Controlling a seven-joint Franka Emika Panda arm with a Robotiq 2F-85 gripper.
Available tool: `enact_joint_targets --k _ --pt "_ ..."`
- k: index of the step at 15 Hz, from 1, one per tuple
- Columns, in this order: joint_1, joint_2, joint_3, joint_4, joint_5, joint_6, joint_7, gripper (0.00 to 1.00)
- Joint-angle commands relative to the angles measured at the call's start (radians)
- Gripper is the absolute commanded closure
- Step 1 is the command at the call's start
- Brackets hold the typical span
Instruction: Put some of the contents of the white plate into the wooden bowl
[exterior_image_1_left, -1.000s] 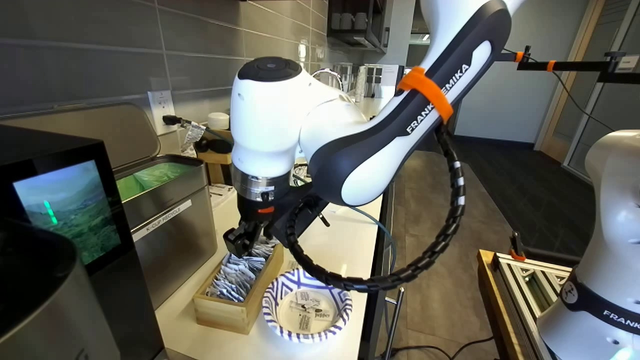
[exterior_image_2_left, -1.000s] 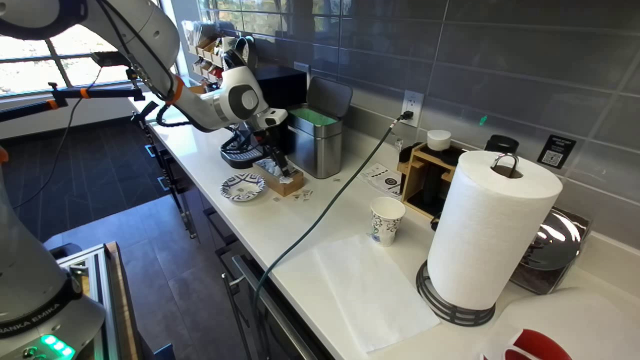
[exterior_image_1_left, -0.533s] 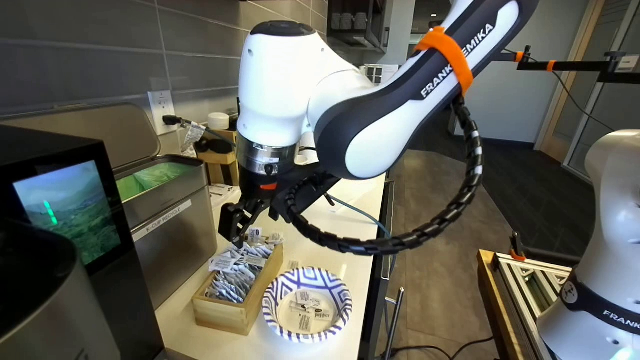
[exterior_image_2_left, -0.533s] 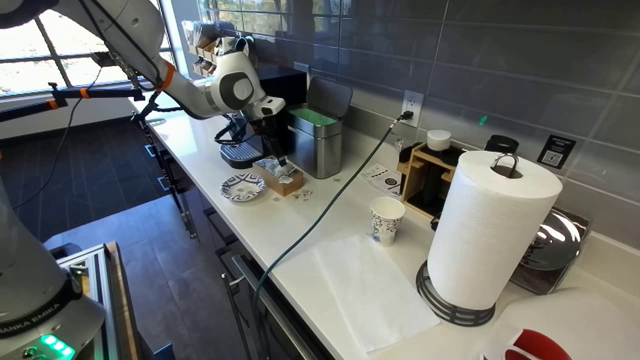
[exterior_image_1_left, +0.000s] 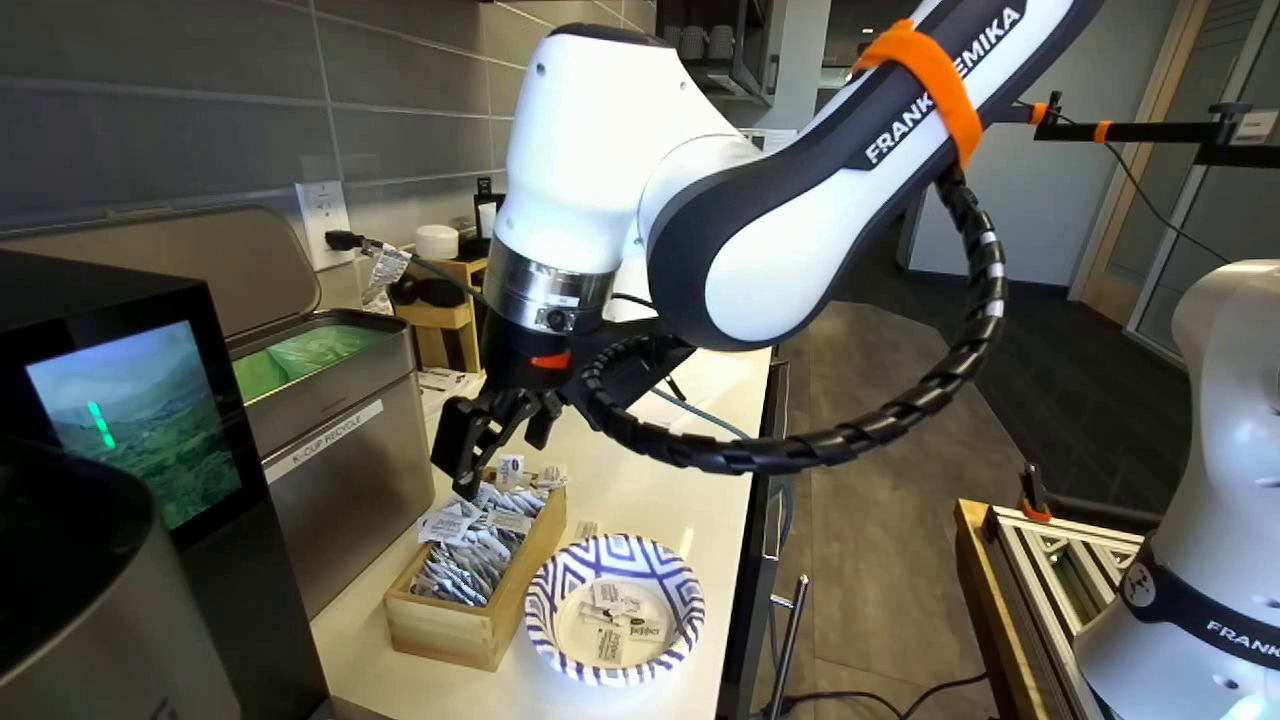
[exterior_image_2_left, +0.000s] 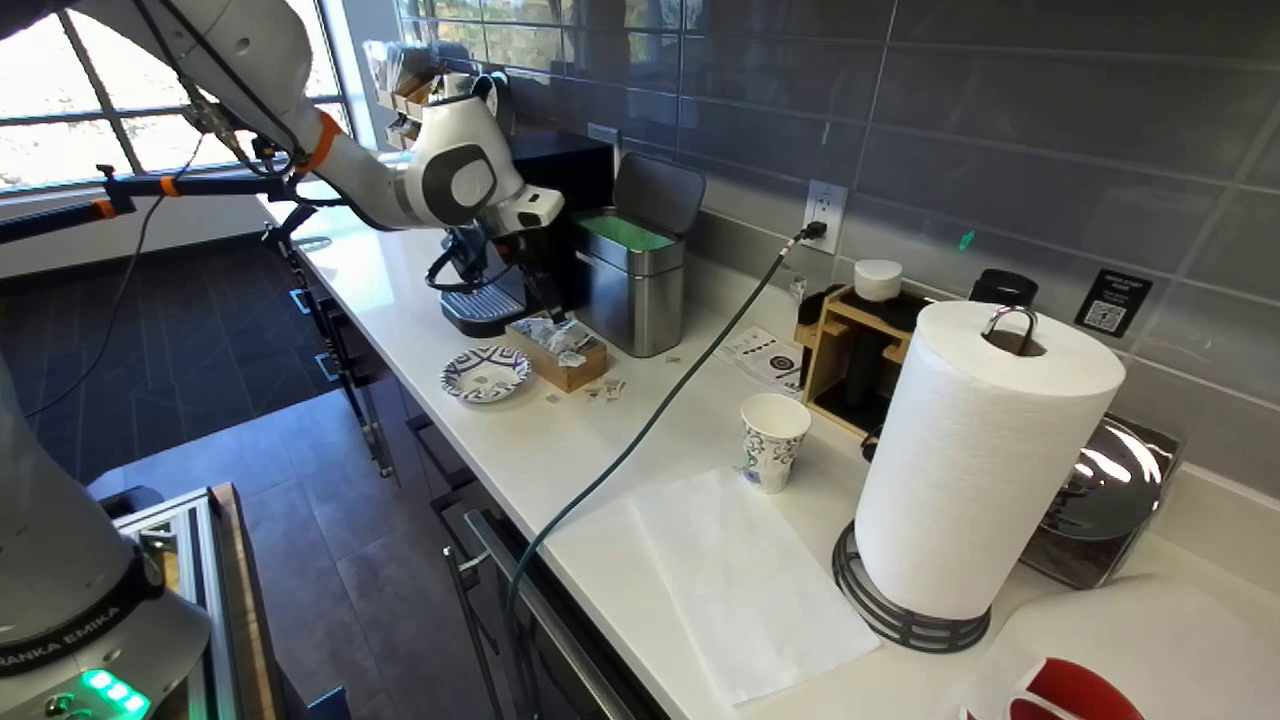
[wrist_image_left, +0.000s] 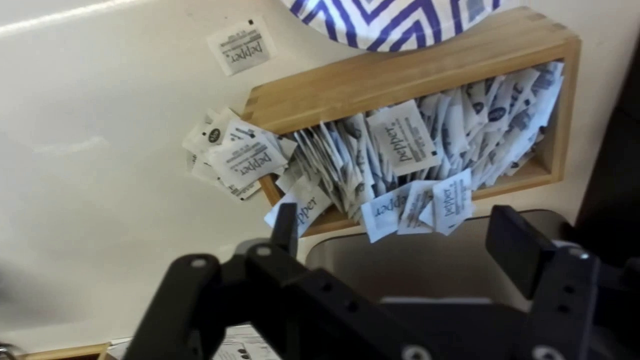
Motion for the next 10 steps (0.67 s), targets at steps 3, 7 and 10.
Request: enact_joint_targets --k 3,7,10 --pt "-0.017 -0.003 0.036 -0.059 0.151 0.133 -0.207 0.05" --pt "-0.044 0.035 0.088 -0.050 0.350 0.194 -0.394 0.07" --pt "-0.075 0.054 0.115 -0.037 0.469 0.200 -0.493 0.02"
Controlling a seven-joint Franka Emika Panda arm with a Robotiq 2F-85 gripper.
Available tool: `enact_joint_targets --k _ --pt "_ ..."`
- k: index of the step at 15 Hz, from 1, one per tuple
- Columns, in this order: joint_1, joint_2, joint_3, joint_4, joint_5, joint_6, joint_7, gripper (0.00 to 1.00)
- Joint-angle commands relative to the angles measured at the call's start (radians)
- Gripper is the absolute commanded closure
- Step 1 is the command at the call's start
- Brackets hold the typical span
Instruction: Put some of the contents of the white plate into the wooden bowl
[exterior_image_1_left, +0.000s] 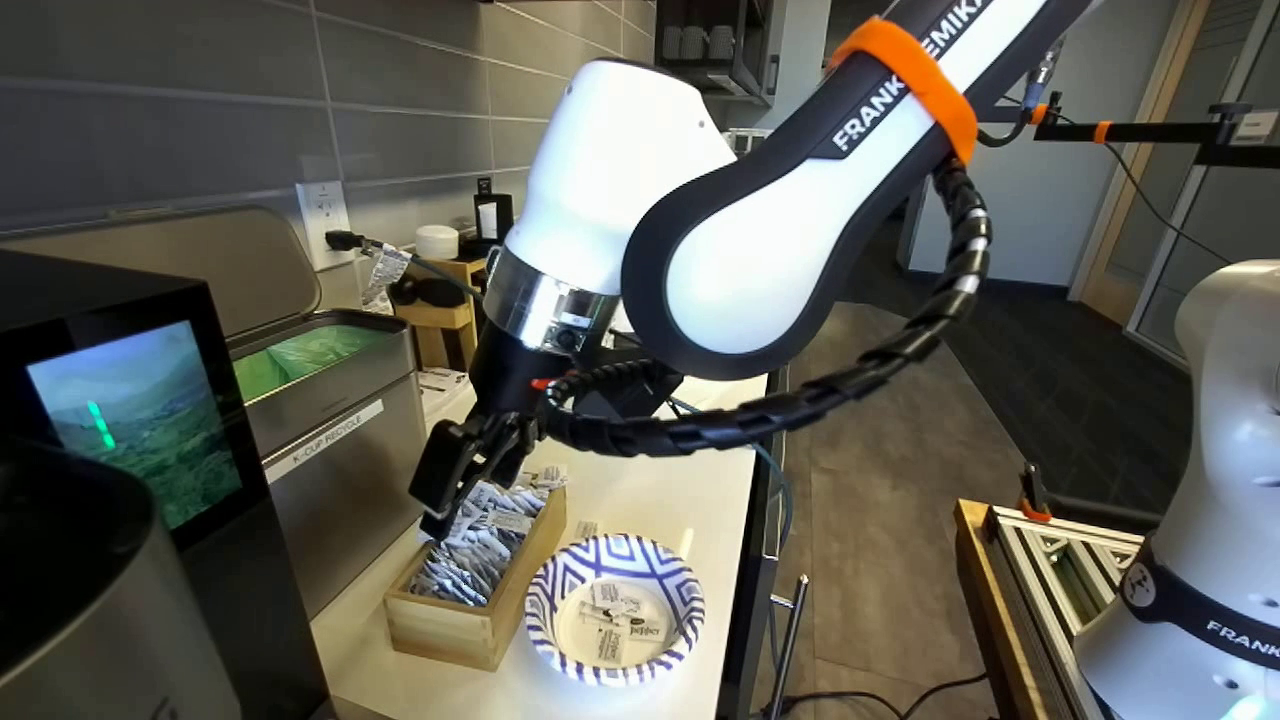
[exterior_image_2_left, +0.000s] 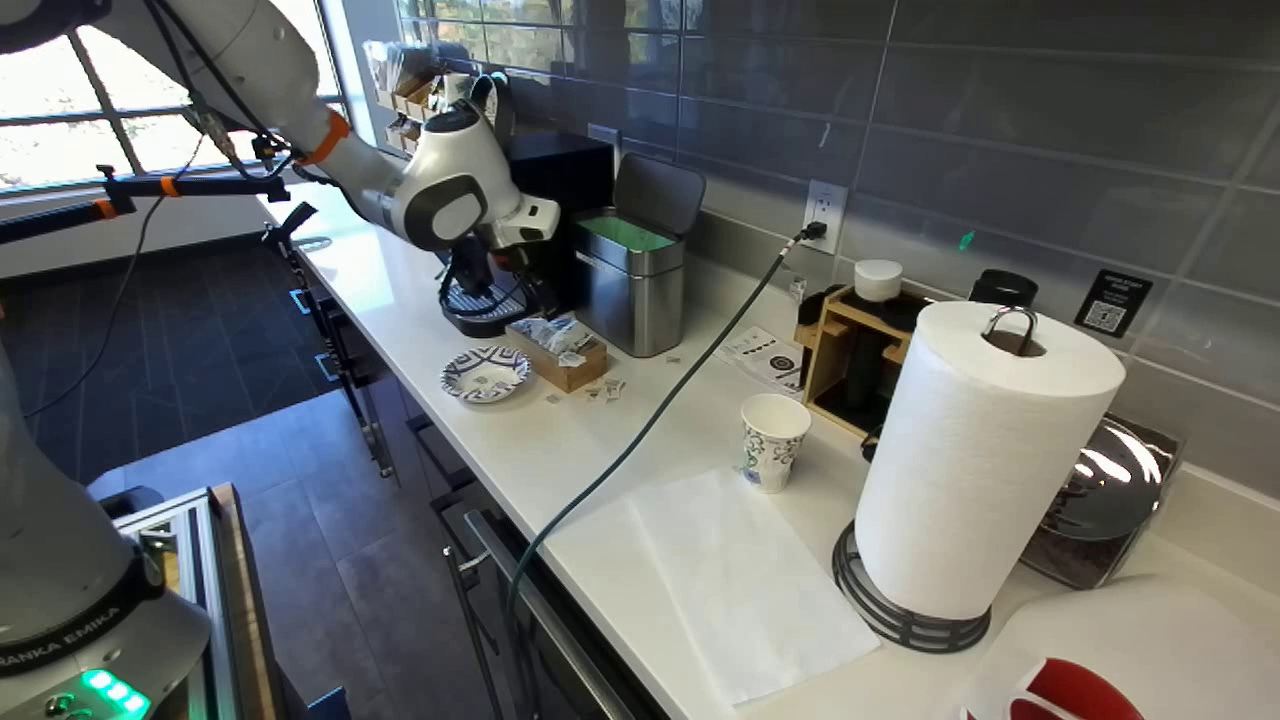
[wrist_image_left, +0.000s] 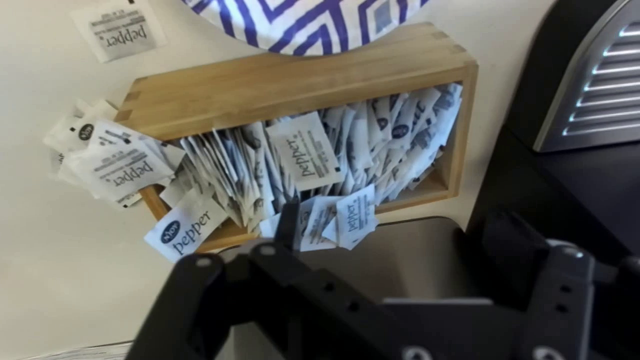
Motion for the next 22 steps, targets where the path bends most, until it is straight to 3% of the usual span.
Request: enact_joint_targets --k 1,2,7,17,22 --pt "-0.040 0.016 0.031 0.003 0.116 0.008 -0.101 0.01" --pt "-0.016 0.008 0.010 0.002 0.069 0.001 -0.061 0.05" --pt "-0.030 0.019 0.013 0.009 0.088 0.005 -0.090 0.00" --pt "-0.151 0.128 0.081 0.141 0.248 -0.018 -0.345 0.00" --pt "-0.178 0.143 0.103 0.150 0.249 -0.046 -0.395 0.00"
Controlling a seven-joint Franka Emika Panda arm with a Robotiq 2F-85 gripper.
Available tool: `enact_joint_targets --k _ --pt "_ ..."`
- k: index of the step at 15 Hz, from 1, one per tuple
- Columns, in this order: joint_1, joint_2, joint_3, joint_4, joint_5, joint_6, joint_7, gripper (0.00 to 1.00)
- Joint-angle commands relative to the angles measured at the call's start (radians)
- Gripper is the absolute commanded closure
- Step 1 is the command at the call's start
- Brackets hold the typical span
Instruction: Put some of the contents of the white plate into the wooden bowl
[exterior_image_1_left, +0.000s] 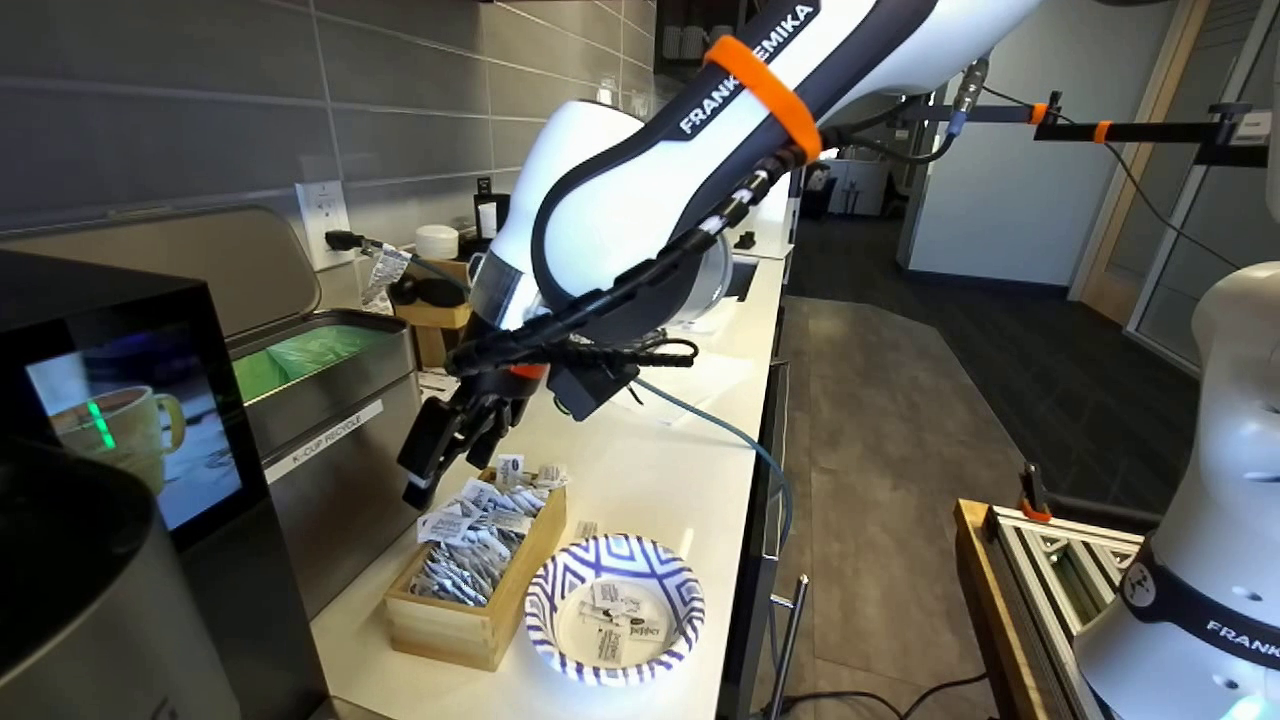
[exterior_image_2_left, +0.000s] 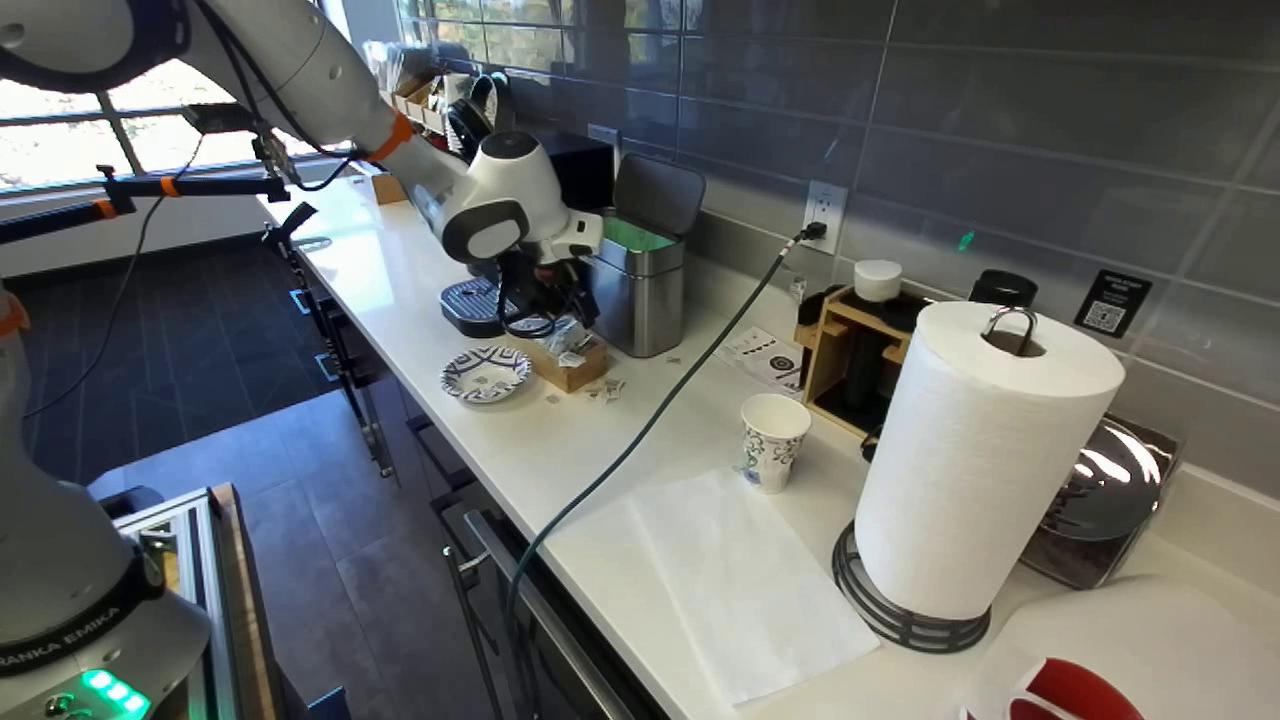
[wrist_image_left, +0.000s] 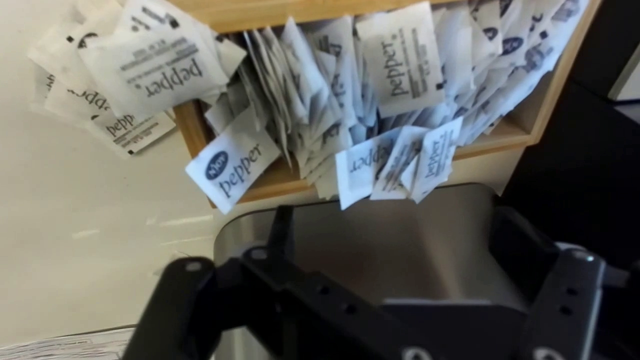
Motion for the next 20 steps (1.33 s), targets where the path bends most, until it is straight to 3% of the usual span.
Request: enact_joint_targets --k 1,3,5,6,11,15,20 --pt "-0.027 0.014 0.016 0.014 0.020 -0.055 -0.045 0.00" --pt "-0.028 0.014 0.012 0.007 0.016 -0.073 -0.051 0.03" --pt "-0.035 0.015 0.022 0.006 0.035 -0.089 -0.069 0.27" --pt "-0.039 0.017 0.030 0.006 0.045 -0.090 -0.081 0.31" --pt "-0.060 0.017 0.085 0.009 0.115 -0.088 -0.164 0.71" --pt "-0.060 0.013 0.092 0.009 0.126 -0.089 -0.182 0.99" --pt "-0.072 -0.024 0.083 -0.003 0.135 -0.099 -0.170 0.99"
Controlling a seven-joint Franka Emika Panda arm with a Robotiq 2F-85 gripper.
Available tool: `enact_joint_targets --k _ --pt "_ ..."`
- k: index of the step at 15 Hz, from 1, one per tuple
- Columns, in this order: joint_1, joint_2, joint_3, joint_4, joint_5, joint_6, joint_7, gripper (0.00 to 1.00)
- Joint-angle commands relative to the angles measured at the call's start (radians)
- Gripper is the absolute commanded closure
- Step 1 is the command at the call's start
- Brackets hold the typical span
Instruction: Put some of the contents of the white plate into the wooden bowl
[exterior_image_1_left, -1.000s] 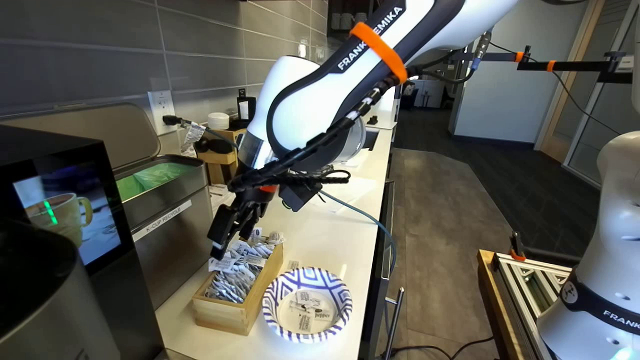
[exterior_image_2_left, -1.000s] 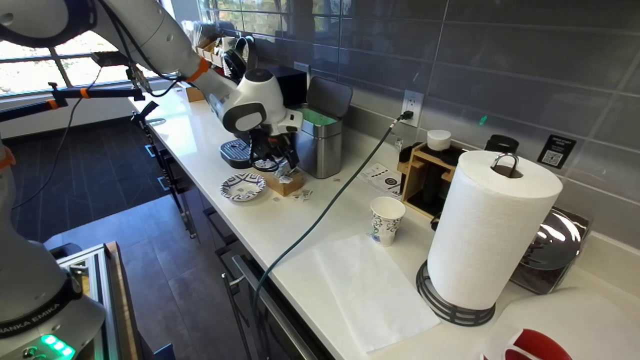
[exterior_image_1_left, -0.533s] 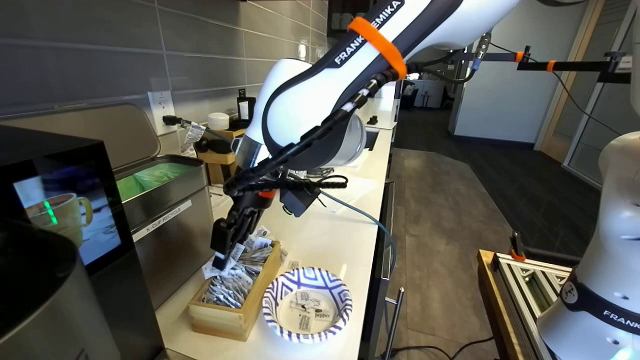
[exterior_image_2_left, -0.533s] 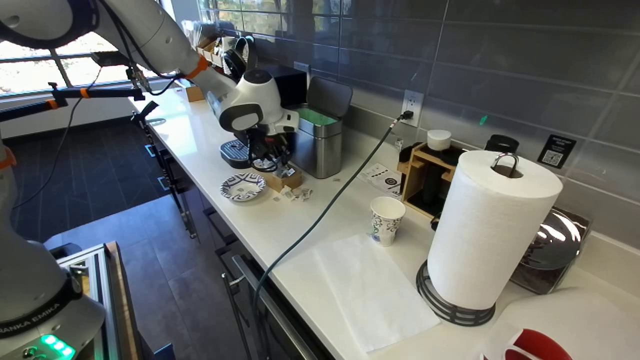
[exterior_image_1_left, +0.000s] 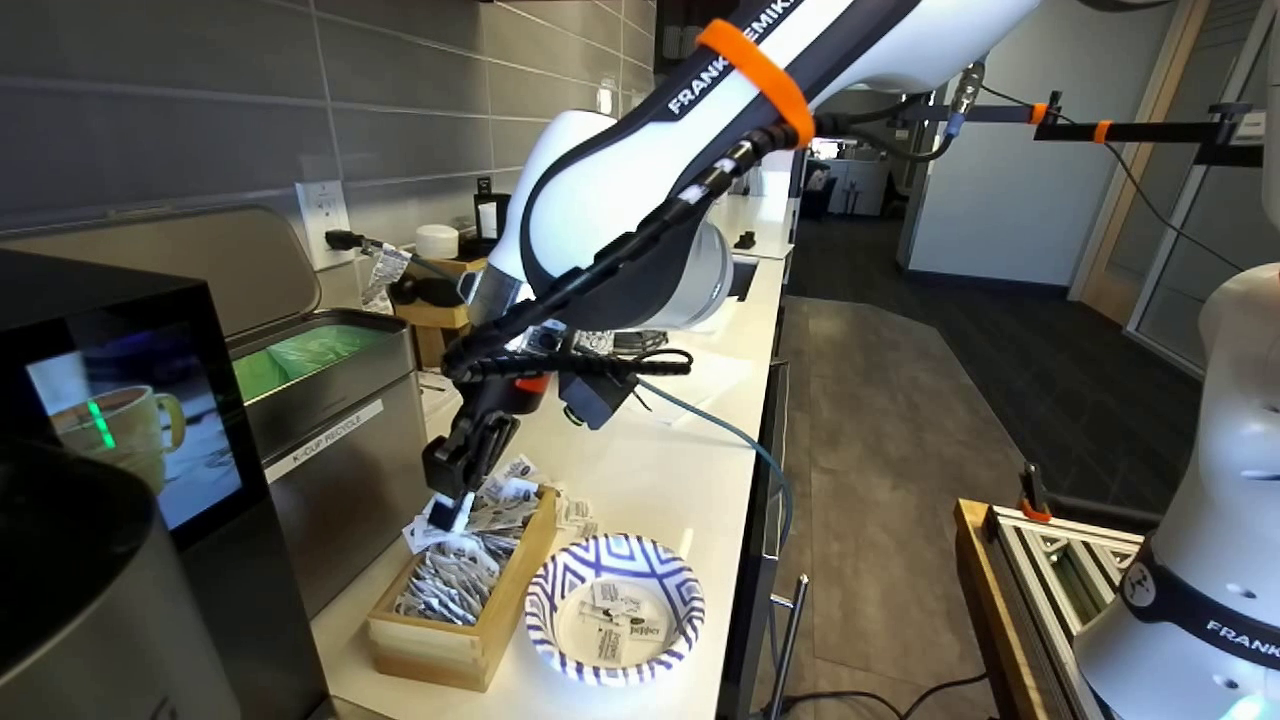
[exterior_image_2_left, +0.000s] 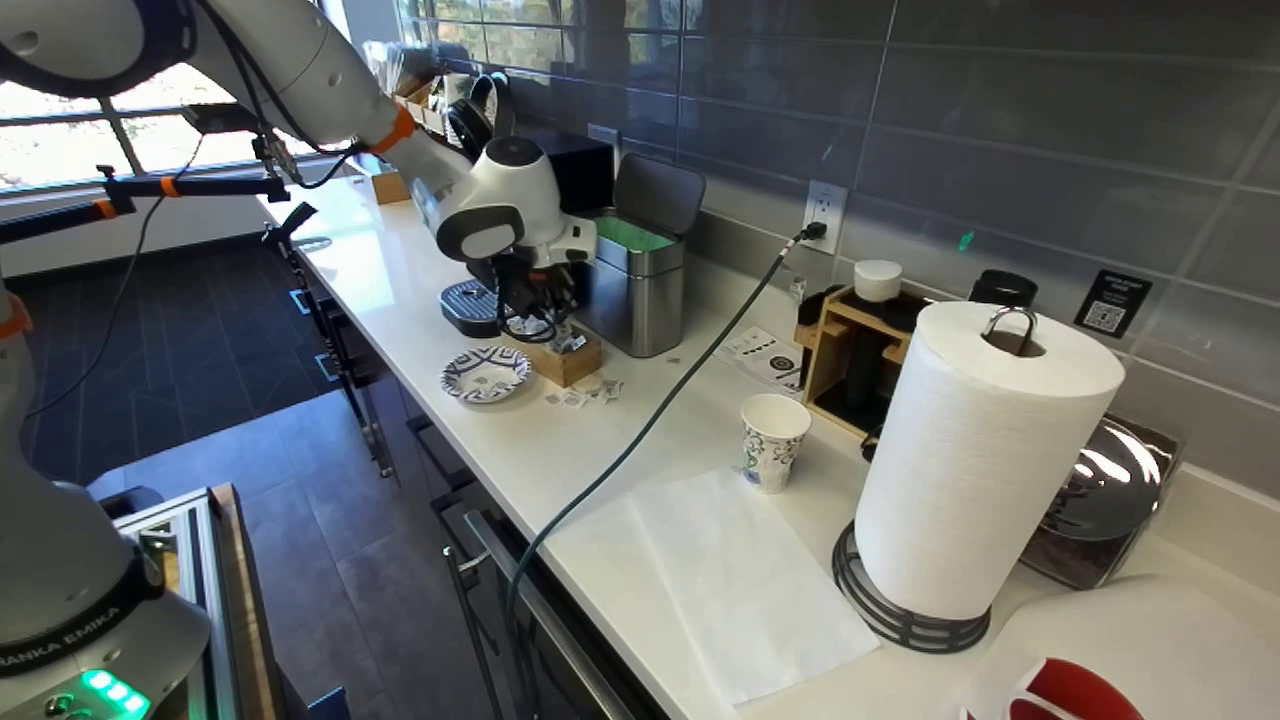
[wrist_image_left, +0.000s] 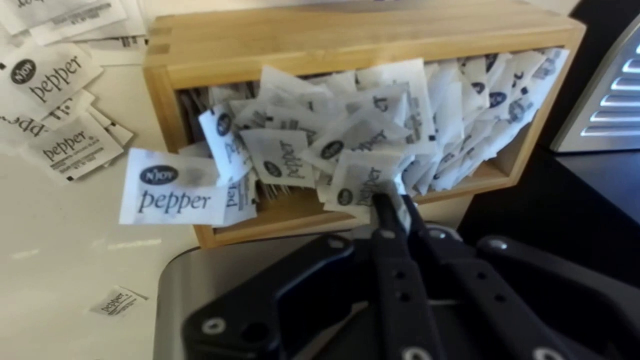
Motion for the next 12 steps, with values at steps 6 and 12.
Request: enact_joint_targets --k 6,12 --pt "-0.014 -0.101 -0.029 -0.020 0.049 -0.116 0.003 0.99" --pt "0.011 -0.147 -0.078 -0.009 0.054 -0.274 0.034 0.99"
